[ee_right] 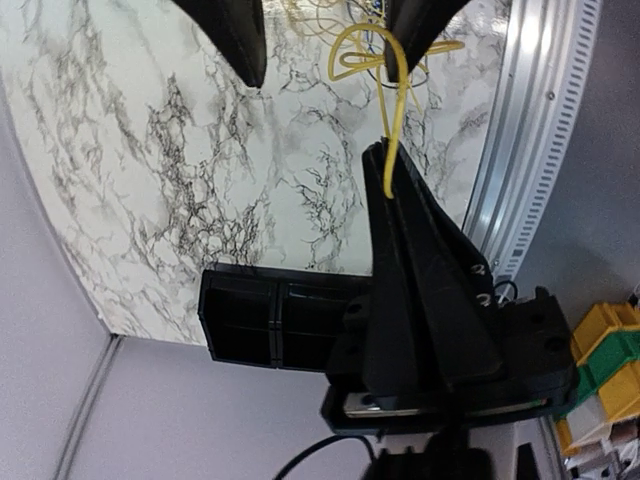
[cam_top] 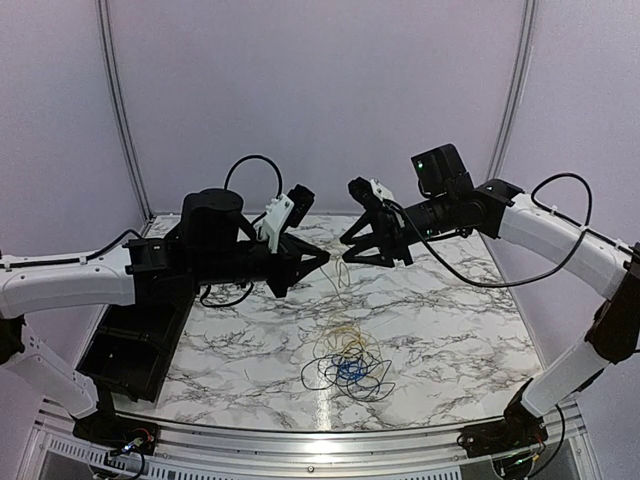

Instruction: Untangle the cables

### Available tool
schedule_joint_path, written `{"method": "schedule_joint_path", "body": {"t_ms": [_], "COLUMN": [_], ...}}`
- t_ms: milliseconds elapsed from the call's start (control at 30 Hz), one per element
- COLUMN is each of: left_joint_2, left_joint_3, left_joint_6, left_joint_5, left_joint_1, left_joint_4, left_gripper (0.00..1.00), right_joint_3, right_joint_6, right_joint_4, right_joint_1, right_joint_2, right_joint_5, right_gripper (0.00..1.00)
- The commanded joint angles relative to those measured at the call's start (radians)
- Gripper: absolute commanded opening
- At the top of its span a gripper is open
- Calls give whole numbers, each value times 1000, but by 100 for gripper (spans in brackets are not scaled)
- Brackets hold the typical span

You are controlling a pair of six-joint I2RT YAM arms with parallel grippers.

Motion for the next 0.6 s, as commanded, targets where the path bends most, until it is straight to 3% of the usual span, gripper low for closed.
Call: {"method": "schedule_joint_path", "body": {"t_ms": [0,67,133,233,400,567], "left_joint_2": [12,17,23,44,135,281], "left_joint_3": [19,14,3,-8,-27,-52], "left_joint_6": [-11,-15,-20,-27,-79,-132], "left_joint_5": [4,-5,-24,-77,-266,-365], "left_joint_1": [-4,-4,-4,-4,-4,-4], "left_joint_4": [14,22,41,74,213,410], "left_gripper": [0,0,0,1,23,20], "right_joint_3": [6,6,5,-4,-33,-26], "right_joint_6": [13,21,27,34,58,56], "right_joint_4": [26,30,29,30,40,12], "right_joint_1": [11,11,12,11,11,11], "right_joint_2": [-1,0,-2,-10,-40,-72], "right_joint_5": [-78,-90,-98,-108,-140,-144], "right_gripper": [27,10,0,0,0,0]}}
